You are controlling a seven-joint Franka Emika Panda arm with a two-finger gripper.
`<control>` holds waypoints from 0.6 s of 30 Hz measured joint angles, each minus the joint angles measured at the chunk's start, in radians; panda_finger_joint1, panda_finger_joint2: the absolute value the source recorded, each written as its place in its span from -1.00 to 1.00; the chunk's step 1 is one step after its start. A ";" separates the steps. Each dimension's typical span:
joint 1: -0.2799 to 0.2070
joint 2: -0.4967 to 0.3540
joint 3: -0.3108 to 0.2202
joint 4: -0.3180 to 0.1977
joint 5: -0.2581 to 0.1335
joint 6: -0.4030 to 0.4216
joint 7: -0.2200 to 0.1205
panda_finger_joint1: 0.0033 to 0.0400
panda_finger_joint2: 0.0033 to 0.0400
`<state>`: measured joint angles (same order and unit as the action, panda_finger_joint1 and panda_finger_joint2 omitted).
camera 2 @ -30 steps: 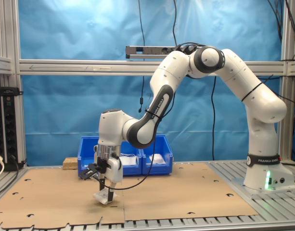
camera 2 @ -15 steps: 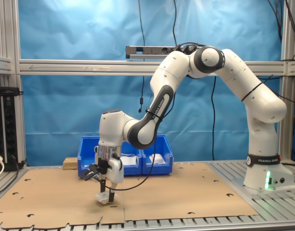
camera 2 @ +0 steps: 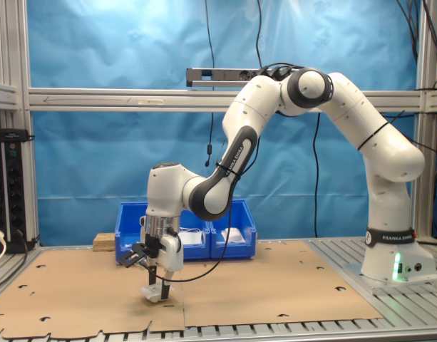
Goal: Pick and place sorting task of medical equipment.
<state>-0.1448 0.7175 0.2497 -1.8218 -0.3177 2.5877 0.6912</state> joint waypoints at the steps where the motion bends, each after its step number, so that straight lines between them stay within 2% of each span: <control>1: 0.000 0.000 0.000 0.000 0.000 0.000 0.000 1.00 1.00; 18: 0.000 0.008 0.000 0.000 0.000 0.000 0.000 1.00 1.00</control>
<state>-0.1448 0.7258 0.2497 -1.8218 -0.3177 2.5877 0.6912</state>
